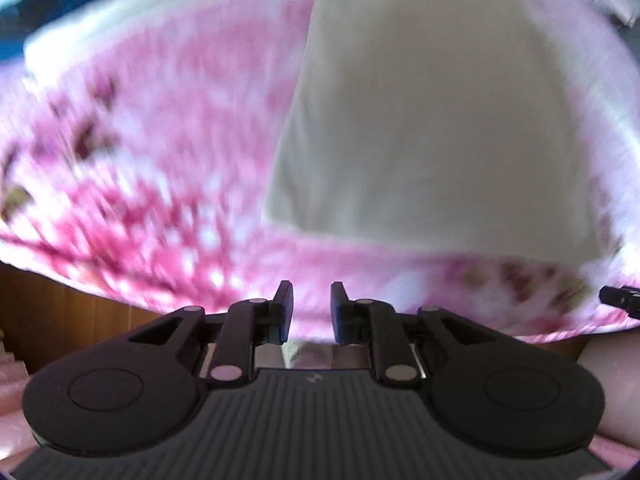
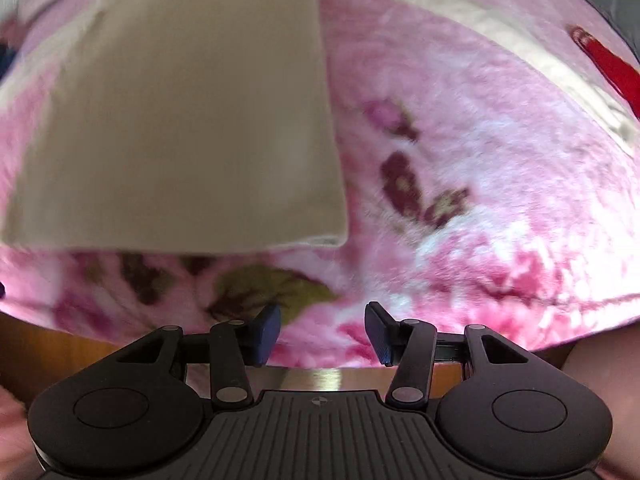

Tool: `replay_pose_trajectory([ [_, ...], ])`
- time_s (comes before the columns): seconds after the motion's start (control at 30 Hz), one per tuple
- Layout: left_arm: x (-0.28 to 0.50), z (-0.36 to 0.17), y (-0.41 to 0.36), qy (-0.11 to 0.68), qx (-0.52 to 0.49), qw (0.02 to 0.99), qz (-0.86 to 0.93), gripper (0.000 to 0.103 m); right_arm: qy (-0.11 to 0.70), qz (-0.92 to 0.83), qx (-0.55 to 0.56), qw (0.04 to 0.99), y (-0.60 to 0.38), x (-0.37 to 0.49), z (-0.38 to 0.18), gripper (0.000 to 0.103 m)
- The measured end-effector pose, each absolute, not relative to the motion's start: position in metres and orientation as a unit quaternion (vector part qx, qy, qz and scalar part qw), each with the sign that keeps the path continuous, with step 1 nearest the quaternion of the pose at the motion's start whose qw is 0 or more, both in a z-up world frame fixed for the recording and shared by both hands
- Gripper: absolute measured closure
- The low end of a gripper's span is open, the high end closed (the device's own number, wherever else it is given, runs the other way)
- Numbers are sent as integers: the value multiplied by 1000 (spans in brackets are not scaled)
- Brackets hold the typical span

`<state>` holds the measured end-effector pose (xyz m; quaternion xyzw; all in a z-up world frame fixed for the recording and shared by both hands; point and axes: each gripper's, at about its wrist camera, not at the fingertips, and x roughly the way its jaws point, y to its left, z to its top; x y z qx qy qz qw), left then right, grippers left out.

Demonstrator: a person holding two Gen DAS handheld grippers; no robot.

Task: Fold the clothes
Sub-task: 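Release the sweater and pull both tools back from it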

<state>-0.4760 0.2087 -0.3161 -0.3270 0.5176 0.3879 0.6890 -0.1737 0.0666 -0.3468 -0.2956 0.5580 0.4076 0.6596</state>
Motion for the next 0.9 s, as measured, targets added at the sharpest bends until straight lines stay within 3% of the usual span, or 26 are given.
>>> replay_pose_trajectory([
  [0.17,-436,-231,212,458,-300,723,421,68,541,442,-233,676,82,-155,-266,52],
  [0.33,-422,-179,193,431,-293,725,450,65,505,487,-207,682,85,-154,-203,52],
  [0.63,-414,-136,160,430,-270,726,464,62,451,501,-221,705,50,-169,-158,52],
  [0.9,-415,-100,155,416,-227,751,459,51,428,473,-207,742,24,-174,-122,52],
])
